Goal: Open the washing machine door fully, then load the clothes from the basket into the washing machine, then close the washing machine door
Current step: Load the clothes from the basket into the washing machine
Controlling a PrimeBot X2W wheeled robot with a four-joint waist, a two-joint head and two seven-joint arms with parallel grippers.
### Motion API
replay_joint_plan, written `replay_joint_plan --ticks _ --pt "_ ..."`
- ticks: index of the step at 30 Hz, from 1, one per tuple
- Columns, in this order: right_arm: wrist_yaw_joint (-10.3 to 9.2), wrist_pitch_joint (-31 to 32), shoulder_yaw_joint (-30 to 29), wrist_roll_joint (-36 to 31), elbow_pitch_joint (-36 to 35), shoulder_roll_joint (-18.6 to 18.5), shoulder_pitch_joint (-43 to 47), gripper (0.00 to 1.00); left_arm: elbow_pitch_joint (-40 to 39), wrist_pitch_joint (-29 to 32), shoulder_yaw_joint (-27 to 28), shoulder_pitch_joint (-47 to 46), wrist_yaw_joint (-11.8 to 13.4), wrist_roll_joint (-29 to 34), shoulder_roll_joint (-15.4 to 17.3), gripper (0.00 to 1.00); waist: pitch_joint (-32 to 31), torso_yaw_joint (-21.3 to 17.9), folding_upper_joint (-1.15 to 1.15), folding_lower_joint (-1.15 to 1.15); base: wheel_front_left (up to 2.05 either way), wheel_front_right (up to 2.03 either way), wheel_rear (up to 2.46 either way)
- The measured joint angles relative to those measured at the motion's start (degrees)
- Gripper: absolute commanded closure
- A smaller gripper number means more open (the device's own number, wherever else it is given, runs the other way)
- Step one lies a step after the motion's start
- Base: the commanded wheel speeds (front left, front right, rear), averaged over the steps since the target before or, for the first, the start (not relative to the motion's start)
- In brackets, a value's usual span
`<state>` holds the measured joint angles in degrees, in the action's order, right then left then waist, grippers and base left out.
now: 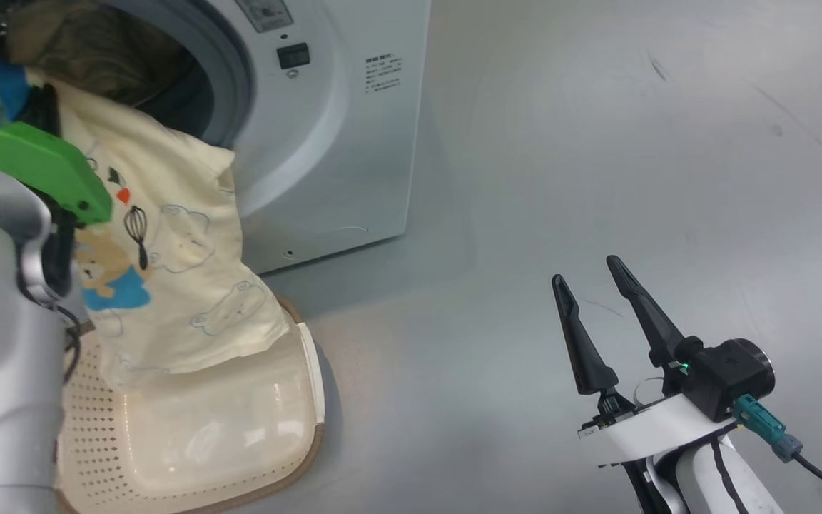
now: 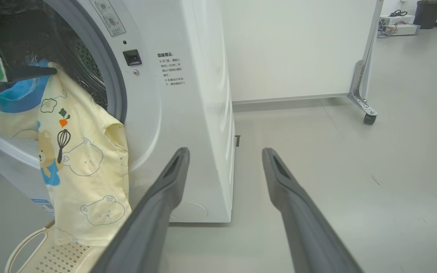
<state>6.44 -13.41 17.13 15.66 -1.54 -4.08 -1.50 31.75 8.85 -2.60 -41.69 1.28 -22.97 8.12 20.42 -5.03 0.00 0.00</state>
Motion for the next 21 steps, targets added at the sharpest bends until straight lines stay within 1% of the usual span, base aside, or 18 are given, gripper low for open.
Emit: replay_joint_plan --ticks 6,12,14,15,16,21 --pt "0.05 -0.04 0.71 0.93 -0.22 0.04 -1.81 0.00 0.86 5.26 1.52 -6.91 0.00 -0.02 4.70 1.00 4.72 -2.67 0.00 0.00 0.00 0.00 0.00" --pt "0.22 -0.36 1.62 1.63 -0.40 0.13 -4.37 0.00 -0.10 7.88 3.14 -14.04 0.22 0.00 9.16 1.00 9.59 -5.24 0.00 0.01 0.00 0.00 0.00" --pt "0.23 -0.53 1.60 1.90 -0.38 0.19 -5.60 0.00 -0.91 7.51 3.77 -16.18 0.64 0.57 10.43 1.00 11.21 -6.08 0.00 0.01 0.00 0.00 0.00" --pt "0.26 -0.53 1.60 1.99 -0.36 0.24 -6.78 0.00 -1.31 7.11 4.23 -18.12 0.68 1.10 11.60 1.00 12.75 -6.95 0.00 0.01 0.00 0.00 0.00" --pt "0.53 -0.54 1.66 2.07 -0.33 0.27 -7.32 0.00 -1.54 6.58 4.36 -19.04 0.69 1.45 12.16 1.00 13.46 -7.38 0.00 0.01 0.00 0.00 0.00" --pt "0.54 -0.81 1.94 2.59 0.02 0.37 -8.98 0.00 -3.13 3.46 4.32 -23.86 0.70 4.01 14.66 1.00 16.68 -9.58 0.00 0.01 0.00 0.00 0.00"
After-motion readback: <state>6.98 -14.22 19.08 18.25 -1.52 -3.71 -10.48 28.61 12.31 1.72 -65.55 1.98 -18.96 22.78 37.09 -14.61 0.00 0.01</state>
